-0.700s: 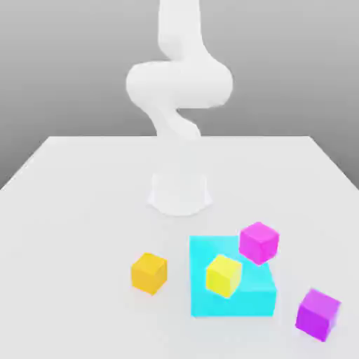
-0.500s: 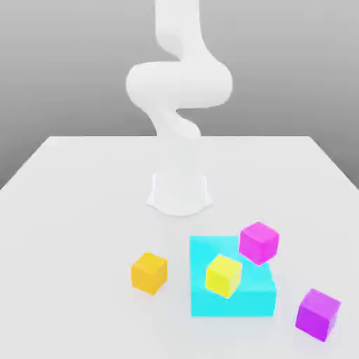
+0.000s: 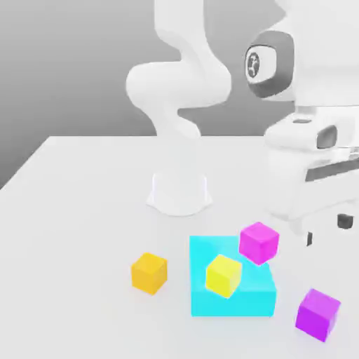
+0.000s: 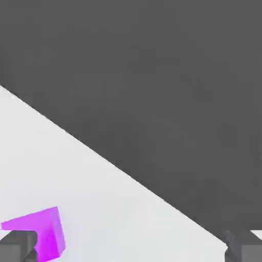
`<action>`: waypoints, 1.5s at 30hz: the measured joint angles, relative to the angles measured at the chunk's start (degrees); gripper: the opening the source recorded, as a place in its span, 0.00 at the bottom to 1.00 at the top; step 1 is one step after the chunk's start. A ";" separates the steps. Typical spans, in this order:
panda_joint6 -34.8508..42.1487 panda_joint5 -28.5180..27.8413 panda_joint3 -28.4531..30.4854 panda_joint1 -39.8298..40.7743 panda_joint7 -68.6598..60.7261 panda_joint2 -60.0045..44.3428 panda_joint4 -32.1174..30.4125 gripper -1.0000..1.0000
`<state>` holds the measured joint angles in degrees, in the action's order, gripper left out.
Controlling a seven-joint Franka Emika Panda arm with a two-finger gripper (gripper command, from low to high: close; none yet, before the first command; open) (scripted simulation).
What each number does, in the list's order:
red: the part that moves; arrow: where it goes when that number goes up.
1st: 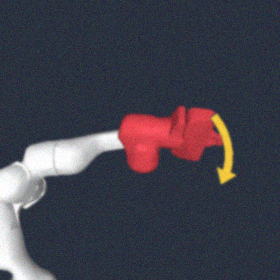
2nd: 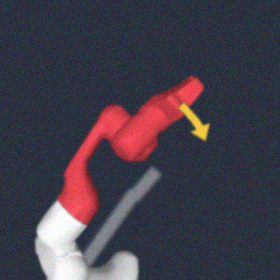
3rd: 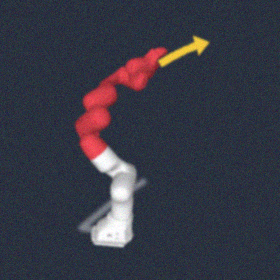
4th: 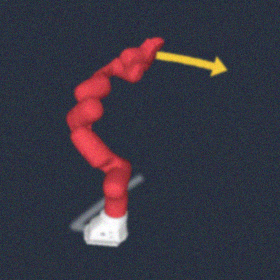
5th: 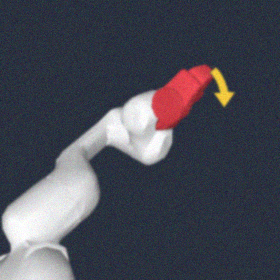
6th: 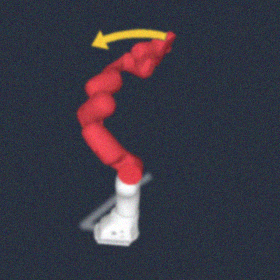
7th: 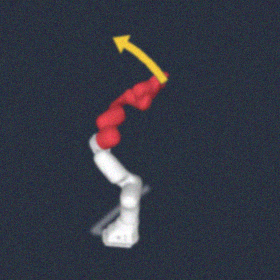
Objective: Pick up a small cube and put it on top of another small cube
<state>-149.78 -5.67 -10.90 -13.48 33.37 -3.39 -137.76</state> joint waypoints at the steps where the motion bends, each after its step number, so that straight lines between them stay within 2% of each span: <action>1: -0.75 -0.36 -0.27 -0.49 -0.44 -2.09 -0.25 0.50; 5: -3.84 -2.02 -1.71 -2.29 -1.97 -10.47 -1.17 0.50; 10: -11.28 -6.28 1.42 -5.40 0.59 -20.88 0.36 0.50; 11: -12.16 -6.76 1.91 -5.79 0.95 -22.01 0.59 0.00; 18: -11.98 -6.76 1.78 -5.69 0.96 -21.83 0.55 0.00; 23: -4.97 -2.38 -1.32 -3.45 -2.31 -12.69 -1.49 0.00; 30: 1.44 2.28 -2.18 -2.32 -5.38 1.88 -9.39 0.00; 42: 11.99 11.09 1.01 -5.00 -11.17 27.00 -23.56 0.00; 45: 9.17 11.82 1.19 -5.25 -11.58 26.56 -25.94 0.00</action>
<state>-140.61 6.15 -9.71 -18.73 21.79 23.16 -163.70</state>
